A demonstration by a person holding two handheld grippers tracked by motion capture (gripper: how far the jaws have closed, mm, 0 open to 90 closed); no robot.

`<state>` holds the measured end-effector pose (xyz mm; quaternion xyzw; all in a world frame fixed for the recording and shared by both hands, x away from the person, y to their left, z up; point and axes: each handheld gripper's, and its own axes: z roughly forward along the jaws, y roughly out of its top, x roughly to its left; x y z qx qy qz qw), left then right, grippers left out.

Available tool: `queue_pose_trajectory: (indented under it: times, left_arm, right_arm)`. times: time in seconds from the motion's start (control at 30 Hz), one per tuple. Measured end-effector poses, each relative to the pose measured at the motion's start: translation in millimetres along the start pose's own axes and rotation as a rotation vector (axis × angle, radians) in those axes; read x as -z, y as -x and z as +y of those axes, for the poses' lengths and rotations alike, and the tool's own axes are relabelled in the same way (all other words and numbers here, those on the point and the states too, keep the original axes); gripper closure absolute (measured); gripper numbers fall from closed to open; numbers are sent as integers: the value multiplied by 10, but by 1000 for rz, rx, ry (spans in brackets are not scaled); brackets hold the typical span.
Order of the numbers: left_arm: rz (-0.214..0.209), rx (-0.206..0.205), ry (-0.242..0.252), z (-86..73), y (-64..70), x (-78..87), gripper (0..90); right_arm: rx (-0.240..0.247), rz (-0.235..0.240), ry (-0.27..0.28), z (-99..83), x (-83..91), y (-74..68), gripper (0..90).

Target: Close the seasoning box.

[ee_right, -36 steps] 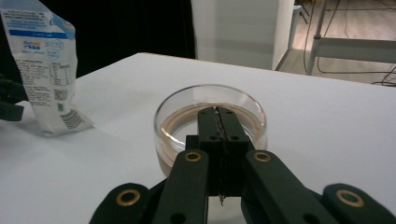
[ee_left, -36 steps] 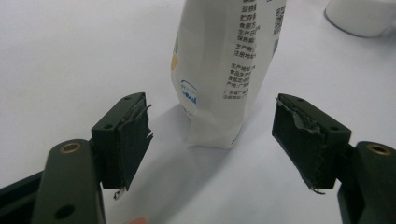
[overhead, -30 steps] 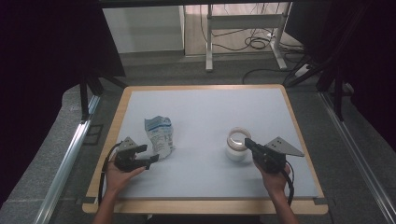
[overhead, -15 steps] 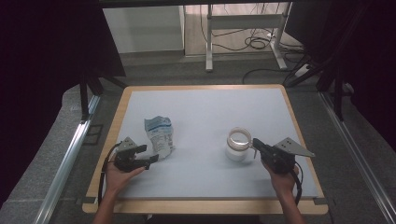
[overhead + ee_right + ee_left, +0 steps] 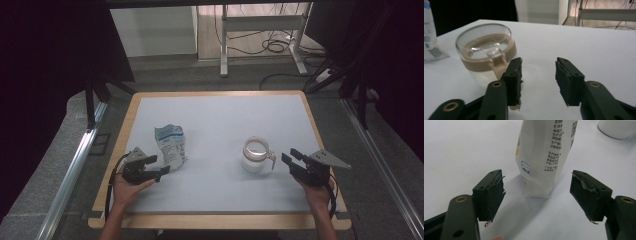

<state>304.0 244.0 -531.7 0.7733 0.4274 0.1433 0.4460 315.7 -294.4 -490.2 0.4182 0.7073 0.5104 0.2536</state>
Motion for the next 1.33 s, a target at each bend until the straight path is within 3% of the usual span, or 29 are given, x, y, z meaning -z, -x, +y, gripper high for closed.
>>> queue_pose_trajectory:
  times: [0.33, 0.63, 1.33]
  left_arm:
    - [-2, -4, -3, -8, 6, -10, 268]
    - [-4, -7, -12, -18, 14, -35, 268]
    - [-8, -9, -12, -13, 24, -45, 265]
  right_arm:
    - [-14, -48, -86, -172, -46, 171, 443]
    - [-20, -52, -146, -281, -97, 218, 415]
    - [-15, -38, -143, -273, -97, 202, 396]
